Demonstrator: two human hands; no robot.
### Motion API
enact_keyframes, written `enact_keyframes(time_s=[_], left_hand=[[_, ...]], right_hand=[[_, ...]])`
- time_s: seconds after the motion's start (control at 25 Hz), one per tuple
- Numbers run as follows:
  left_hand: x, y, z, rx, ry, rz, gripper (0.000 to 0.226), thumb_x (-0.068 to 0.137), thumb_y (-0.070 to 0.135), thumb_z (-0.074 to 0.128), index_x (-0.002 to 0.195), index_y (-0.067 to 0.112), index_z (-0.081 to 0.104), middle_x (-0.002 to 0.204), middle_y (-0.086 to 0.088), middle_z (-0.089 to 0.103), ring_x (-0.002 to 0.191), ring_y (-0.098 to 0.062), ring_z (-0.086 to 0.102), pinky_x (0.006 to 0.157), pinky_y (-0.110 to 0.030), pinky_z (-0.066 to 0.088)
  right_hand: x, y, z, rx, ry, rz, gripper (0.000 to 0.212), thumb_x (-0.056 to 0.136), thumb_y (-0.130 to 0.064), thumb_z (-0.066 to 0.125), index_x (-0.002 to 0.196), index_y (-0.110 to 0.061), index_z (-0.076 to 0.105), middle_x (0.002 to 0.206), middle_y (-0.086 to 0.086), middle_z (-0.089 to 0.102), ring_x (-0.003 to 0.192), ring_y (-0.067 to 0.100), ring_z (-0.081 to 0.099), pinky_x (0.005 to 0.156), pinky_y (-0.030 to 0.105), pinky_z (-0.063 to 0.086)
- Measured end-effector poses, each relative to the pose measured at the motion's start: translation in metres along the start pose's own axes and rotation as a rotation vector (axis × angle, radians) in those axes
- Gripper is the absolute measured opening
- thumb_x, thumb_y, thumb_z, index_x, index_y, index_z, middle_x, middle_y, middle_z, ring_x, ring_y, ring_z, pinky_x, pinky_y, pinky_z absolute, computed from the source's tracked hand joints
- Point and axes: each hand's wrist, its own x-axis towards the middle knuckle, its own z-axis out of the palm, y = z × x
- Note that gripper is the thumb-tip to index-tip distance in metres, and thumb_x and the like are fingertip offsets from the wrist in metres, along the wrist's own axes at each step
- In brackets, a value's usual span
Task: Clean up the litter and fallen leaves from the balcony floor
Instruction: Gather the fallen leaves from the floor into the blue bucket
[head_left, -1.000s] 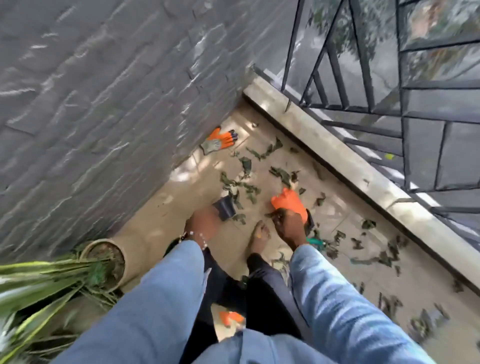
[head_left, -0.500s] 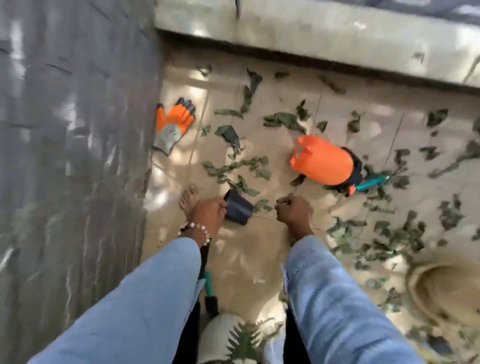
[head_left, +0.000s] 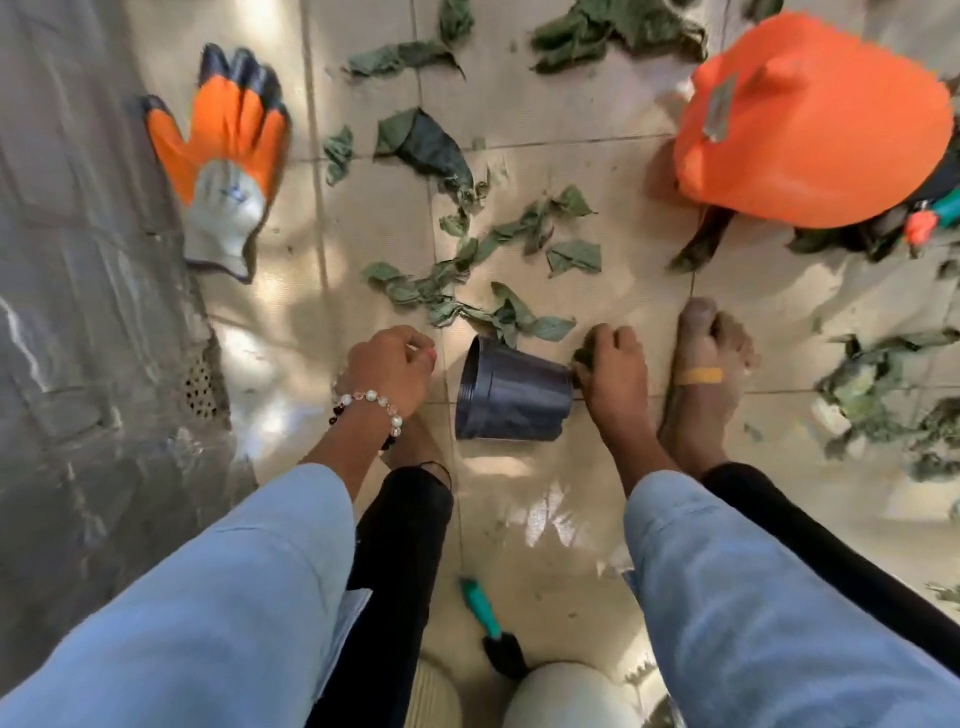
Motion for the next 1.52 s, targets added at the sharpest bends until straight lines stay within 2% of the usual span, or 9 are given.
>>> enact_keyframes(time_s=[0.28, 0.44, 0.64, 0.72, 0.8, 1.0, 1.12, 1.36, 1.52], left_hand=[[-0.048, 0.05, -0.003, -0.531, -0.032, -0.114, 0.026, 0.096, 0.034, 0.054, 0.096, 0.012, 0.068, 0.085, -0.006, 0.071, 0.079, -0.024, 0.068, 0.078, -0.036, 0.055], [-0.063, 0.094, -0.027, -1.287, -0.069, -0.436, 0.044, 0.099, 0.046, 0.042, 0.091, 0.008, 0.062, 0.099, -0.012, 0.069, 0.084, -0.022, 0.065, 0.083, -0.038, 0.055], [-0.048, 0.072, -0.039, -1.27, 0.125, -0.496, 0.038, 0.102, 0.025, 0.045, 0.075, 0.002, 0.058, 0.068, -0.013, 0.067, 0.055, -0.022, 0.066, 0.062, -0.039, 0.06], [-0.036, 0.056, -0.04, -1.365, 0.146, -0.514, 0.032, 0.102, 0.016, 0.045, 0.074, 0.005, 0.054, 0.056, -0.006, 0.06, 0.036, -0.012, 0.057, 0.043, -0.019, 0.051], [-0.027, 0.038, -0.041, -1.4, 0.161, -0.515, 0.032, 0.103, 0.018, 0.043, 0.075, 0.007, 0.055, 0.05, 0.0, 0.049, 0.027, -0.005, 0.042, 0.032, -0.011, 0.031], [-0.013, 0.0, -0.037, -1.116, 0.106, -0.518, 0.054, 0.101, 0.048, 0.037, 0.071, 0.007, 0.058, 0.042, 0.005, 0.037, 0.031, -0.007, 0.032, 0.034, -0.012, 0.022], [-0.005, -0.005, -0.042, -1.064, 0.086, -0.569, 0.063, 0.099, 0.055, 0.033, 0.066, 0.007, 0.058, 0.05, 0.001, 0.036, 0.038, -0.011, 0.031, 0.039, -0.014, 0.023], [-0.01, 0.003, -0.04, -1.02, -0.006, -0.429, 0.069, 0.092, 0.066, 0.036, 0.082, 0.007, 0.069, 0.056, 0.002, 0.036, 0.046, -0.01, 0.03, 0.043, -0.021, 0.027], [-0.017, 0.042, -0.044, -1.152, -0.162, -0.377, 0.082, 0.062, 0.087, 0.051, 0.094, 0.014, 0.07, 0.093, -0.01, 0.067, 0.069, -0.016, 0.051, 0.052, -0.025, 0.042]], right_hand=[[0.002, -0.047, -0.085, 0.699, 0.111, 0.083, 0.02, 0.075, 0.001, 0.071, 0.091, -0.011, 0.072, 0.089, 0.006, 0.072, 0.084, 0.017, 0.067, 0.081, 0.022, 0.052], [-0.043, -0.14, -0.116, 0.603, -0.218, -0.351, 0.02, 0.077, 0.001, 0.07, 0.09, -0.014, 0.072, 0.086, 0.002, 0.071, 0.082, 0.014, 0.066, 0.078, 0.02, 0.051], [-0.032, -0.139, -0.125, 0.773, -0.729, -0.38, 0.019, 0.086, -0.008, 0.067, 0.103, -0.01, 0.073, 0.099, -0.001, 0.073, 0.092, 0.012, 0.068, 0.091, 0.026, 0.052], [-0.014, -0.131, -0.11, 0.937, -0.455, -0.167, 0.015, 0.082, -0.006, 0.07, 0.097, -0.003, 0.072, 0.091, 0.004, 0.072, 0.084, 0.015, 0.067, 0.09, 0.033, 0.054], [0.013, -0.119, -0.084, 0.576, -0.129, 0.009, 0.014, 0.079, -0.009, 0.074, 0.091, -0.003, 0.07, 0.091, 0.01, 0.07, 0.086, 0.02, 0.065, 0.086, 0.029, 0.051], [0.045, -0.109, -0.024, -0.06, -0.304, 0.133, 0.065, 0.075, -0.045, 0.076, 0.121, -0.011, 0.046, 0.128, 0.02, 0.047, 0.119, 0.039, 0.044, 0.094, 0.043, 0.041], [0.047, -0.12, -0.006, -0.139, -0.195, 0.035, 0.033, 0.089, -0.012, 0.059, 0.121, -0.008, 0.051, 0.128, 0.023, 0.046, 0.113, 0.041, 0.049, 0.091, 0.04, 0.043], [0.034, -0.113, -0.064, 0.451, 0.153, 0.102, 0.015, 0.076, 0.0, 0.07, 0.089, -0.004, 0.074, 0.087, 0.01, 0.072, 0.083, 0.023, 0.068, 0.078, 0.021, 0.049], [-0.022, -0.161, -0.1, 0.6, 0.111, -0.205, 0.015, 0.076, 0.003, 0.071, 0.087, -0.006, 0.072, 0.085, 0.003, 0.068, 0.073, 0.011, 0.063, 0.067, 0.005, 0.047]])
